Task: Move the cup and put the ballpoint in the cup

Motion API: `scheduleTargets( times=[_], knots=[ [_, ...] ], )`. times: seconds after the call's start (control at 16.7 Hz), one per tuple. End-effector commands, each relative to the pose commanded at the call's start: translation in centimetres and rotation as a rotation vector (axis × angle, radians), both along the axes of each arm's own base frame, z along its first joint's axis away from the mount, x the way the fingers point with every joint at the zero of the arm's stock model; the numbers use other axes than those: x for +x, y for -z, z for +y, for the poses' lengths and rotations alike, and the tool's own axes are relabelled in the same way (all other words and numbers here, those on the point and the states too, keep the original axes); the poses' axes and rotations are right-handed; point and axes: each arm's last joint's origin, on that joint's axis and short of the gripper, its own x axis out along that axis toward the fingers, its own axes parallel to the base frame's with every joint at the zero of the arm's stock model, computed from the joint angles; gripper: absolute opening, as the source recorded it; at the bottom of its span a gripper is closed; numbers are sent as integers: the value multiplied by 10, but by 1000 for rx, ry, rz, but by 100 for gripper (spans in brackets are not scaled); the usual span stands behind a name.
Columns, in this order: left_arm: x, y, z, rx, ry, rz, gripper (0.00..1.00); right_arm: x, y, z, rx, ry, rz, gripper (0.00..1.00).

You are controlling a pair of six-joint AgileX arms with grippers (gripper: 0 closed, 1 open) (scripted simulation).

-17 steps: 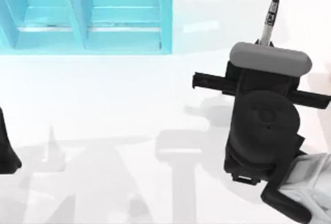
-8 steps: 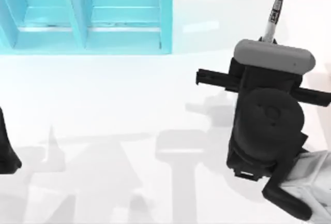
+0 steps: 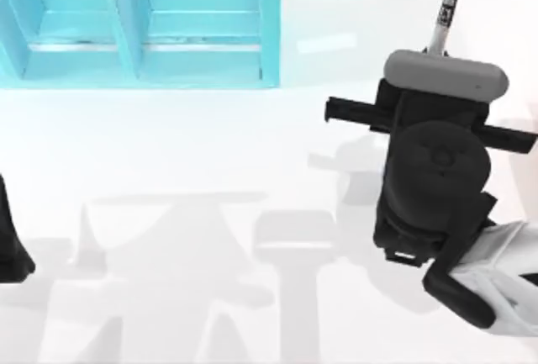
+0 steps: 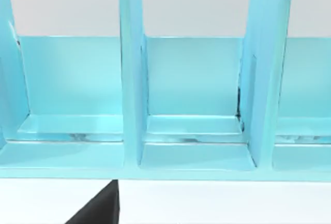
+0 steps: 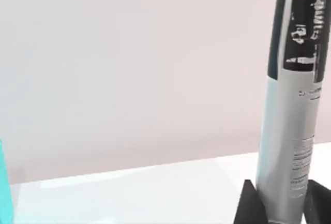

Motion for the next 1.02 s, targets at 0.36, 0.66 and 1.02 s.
scheduleTargets(
  times=[0.36,0.66,1.02],
  knots=[
    [0,0,0,0,0,0,100,0,0,0,0,0,0,38],
    [0,0,0,0,0,0,100,0,0,0,0,0,0,75],
    [0,0,0,0,0,0,100,0,0,0,0,0,0,100]
  ],
)
